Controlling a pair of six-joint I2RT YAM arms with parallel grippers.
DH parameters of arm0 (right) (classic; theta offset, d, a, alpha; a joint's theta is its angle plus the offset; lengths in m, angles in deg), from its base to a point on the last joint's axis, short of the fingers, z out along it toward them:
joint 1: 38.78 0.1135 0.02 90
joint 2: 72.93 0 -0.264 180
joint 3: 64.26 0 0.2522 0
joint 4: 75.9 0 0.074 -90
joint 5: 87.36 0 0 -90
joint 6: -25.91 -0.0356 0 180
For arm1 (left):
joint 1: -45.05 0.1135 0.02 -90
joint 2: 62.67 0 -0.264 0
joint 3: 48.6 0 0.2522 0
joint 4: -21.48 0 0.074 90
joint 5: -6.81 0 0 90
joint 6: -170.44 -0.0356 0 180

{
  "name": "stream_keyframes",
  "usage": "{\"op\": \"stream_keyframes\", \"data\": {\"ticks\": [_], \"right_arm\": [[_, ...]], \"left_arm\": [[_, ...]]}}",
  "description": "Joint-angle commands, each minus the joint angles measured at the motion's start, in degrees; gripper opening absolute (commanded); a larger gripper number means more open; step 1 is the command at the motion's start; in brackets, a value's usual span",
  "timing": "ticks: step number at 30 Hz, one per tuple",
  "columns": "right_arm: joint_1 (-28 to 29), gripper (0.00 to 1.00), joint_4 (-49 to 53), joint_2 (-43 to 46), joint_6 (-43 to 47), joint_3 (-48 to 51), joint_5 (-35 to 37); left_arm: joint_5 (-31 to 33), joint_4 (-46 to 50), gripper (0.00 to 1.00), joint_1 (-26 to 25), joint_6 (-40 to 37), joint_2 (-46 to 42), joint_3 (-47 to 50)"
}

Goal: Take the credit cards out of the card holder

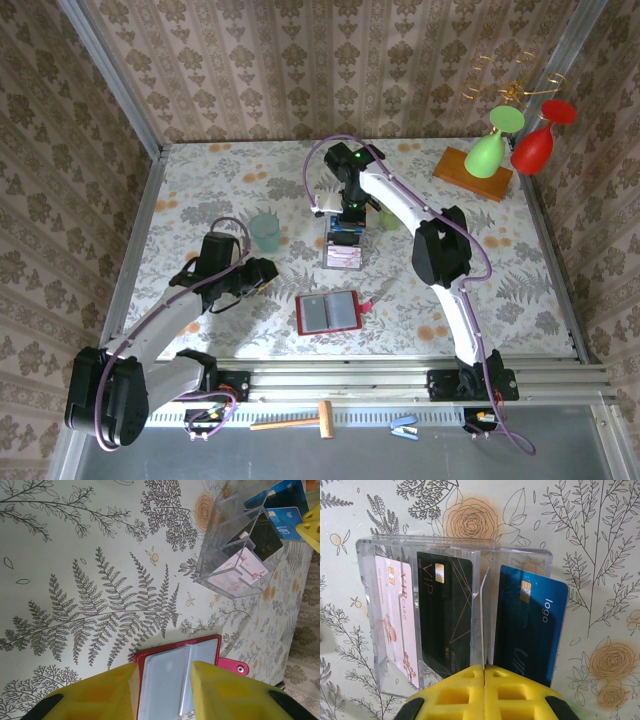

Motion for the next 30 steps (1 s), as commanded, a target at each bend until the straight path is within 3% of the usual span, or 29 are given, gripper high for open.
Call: {"op": "stream_keyframes", "data": {"ticks": [1,9,16,30], "right_arm": [[-0.3,0.0,3.9,-1.8,0.5,-1.3,-1.6],[-0.3,0.2,-1.4,1.7,-3.6,-1.5,4.0],[0.4,0.24,-7.5,7.7,-6.5,0.1,8.8],[1.4,0.3,-23.1,13.7,-12.9,16.2,13.1]], "left_arm": [[-0.7,1.8,0.34,0.7,0.0,0.1,0.3],[-1.1,2.0,0.34,1.0,-0.3,0.0,0.2],[-1.5,1.9,0.33,1.0,-0.4,-0.1,-0.5],[-2.4,1.4,0.33,1.0,-0.5,-0.1,0.0]]}}
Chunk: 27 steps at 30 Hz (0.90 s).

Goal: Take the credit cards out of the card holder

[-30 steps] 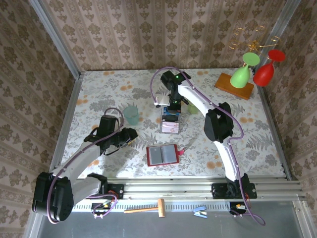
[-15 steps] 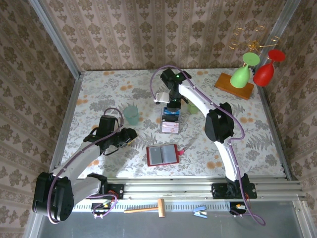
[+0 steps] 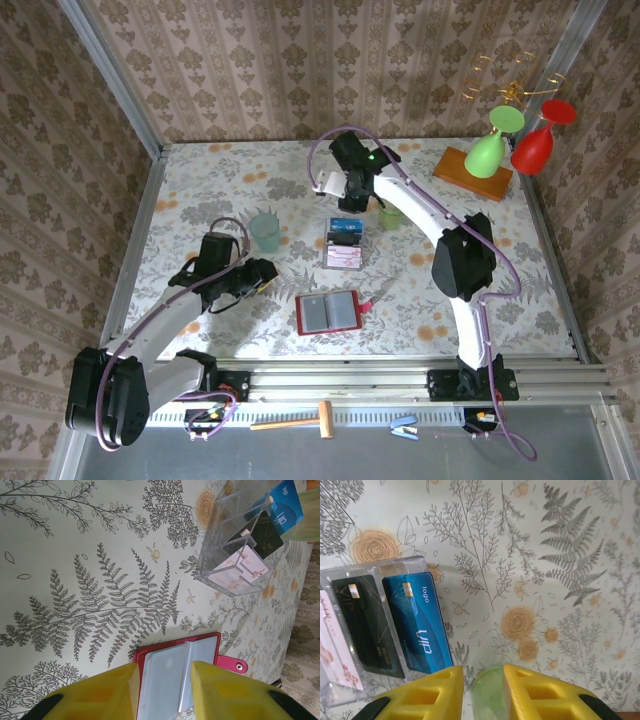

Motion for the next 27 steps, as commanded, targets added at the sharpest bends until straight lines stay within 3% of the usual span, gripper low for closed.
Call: {"op": "stream_keyframes", "data": {"ticks": [1,7,12,27], "right_arm": [[0.4,0.3,-4.6,1.0,-2.6,2.8,2.4],[1.4,0.31,-5.4,1.1,-5.7,5.0,2.0],[3.3,0.32,-8.3,5.6,-14.3,10.1,-2.6],[5.9,0.31,-27.5,24.3,-58.2,37.1,-16.2]], "left_arm": [[-1.4,0.8,0.33,0.5,-0.4,-0.2,-0.1],[-2.0,-0.4,0.32,0.0,-0.2,0.2,0.4],[-2.4,-2.8,0.29,-1.6,0.7,1.6,1.4],[-2.1,-6.8,0.22,-8.3,3.0,3.9,4.8]]}}
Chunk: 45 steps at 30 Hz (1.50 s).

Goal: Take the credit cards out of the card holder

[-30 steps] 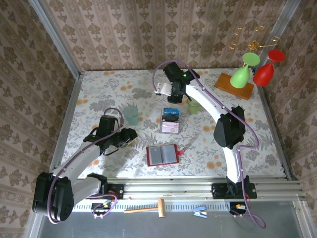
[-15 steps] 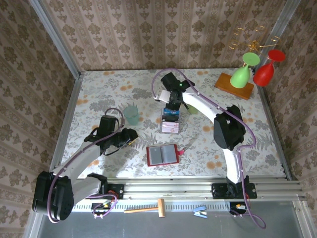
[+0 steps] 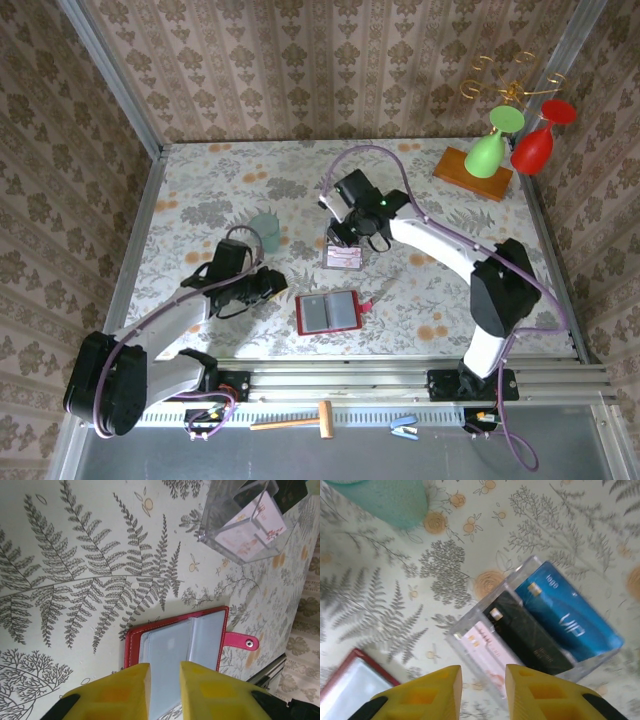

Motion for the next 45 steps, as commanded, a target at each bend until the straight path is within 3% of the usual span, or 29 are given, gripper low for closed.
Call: {"op": "stream_keyframes", "data": {"ticks": [1,13,24,45], "right_arm": [[0.2,0.31,-6.8,3.4,-16.3,5.1,-6.6],[3.9,0.25,-12.2,7.0,-41.2,18.2,-16.5],[9.1,0.24,-15.4,5.1,-45.6,21.8,-18.3],[11.4,0.24,-18.1,-0.2,-49.1,22.6,-22.3]], "left_arm": [[-0.3,-1.2,0.21,-2.5,1.5,0.5,1.6],[2.8,-4.3,0.12,-9.4,5.8,-0.4,6.4],[4.1,-7.1,0.0,-11.8,7.7,0.3,7.8],[3.1,-9.1,0.0,-12.1,6.4,7.4,5.9]]}}
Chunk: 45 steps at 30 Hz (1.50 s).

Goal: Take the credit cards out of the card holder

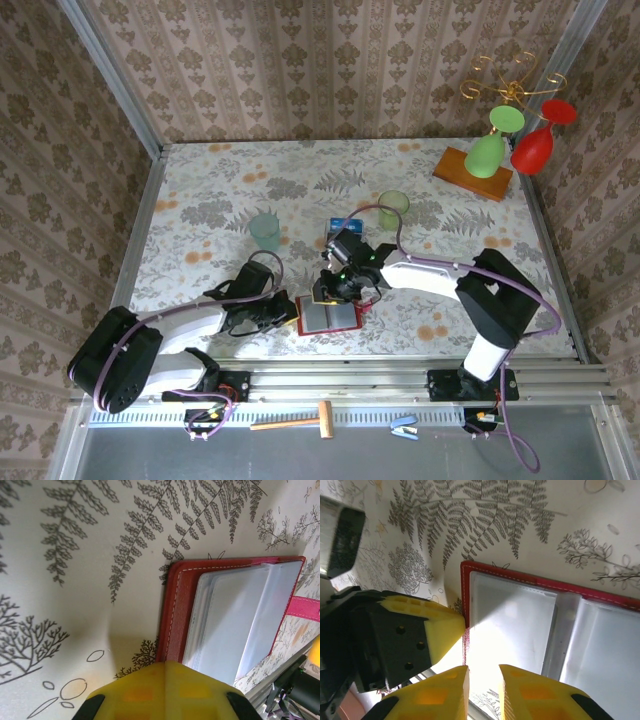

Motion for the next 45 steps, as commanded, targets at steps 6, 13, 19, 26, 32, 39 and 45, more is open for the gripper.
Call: {"op": "stream_keyframes", "data": {"ticks": [6,13,19,26,32,39,45], "right_arm": [[1.2,0.24,-1.5,-2.1,-2.6,0.6,-2.6],[1.9,0.25,-1.1,-3.0,-3.3,0.9,-2.8],[2.6,0.27,-0.8,-4.0,-4.1,1.1,-1.9],[2.8,0.29,0.9,-4.4,-4.0,1.2,0.2],[2.7,0.3,1.1,-5.1,-4.0,1.3,0.4],[2.6,0.3,3.2,-4.3,-3.3,1.2,2.6],[1.7,0.3,3.0,-3.2,-3.2,2.4,2.7]], "left_arm": [[0.2,1.4,0.0,-0.2,-1.2,0.7,-2.0],[0.7,4.0,0.0,-0.3,-2.5,1.1,-3.4],[0.6,5.1,0.0,-0.3,-2.7,1.2,-3.4],[0.6,5.8,0.0,-0.3,-3.0,2.0,-3.3],[0.4,5.7,0.0,-0.2,-3.3,3.3,-3.6],[0.1,5.6,0.0,-0.3,-3.7,4.4,-3.5],[-0.2,5.9,0.0,0.0,-4.1,5.4,-3.6]]}}
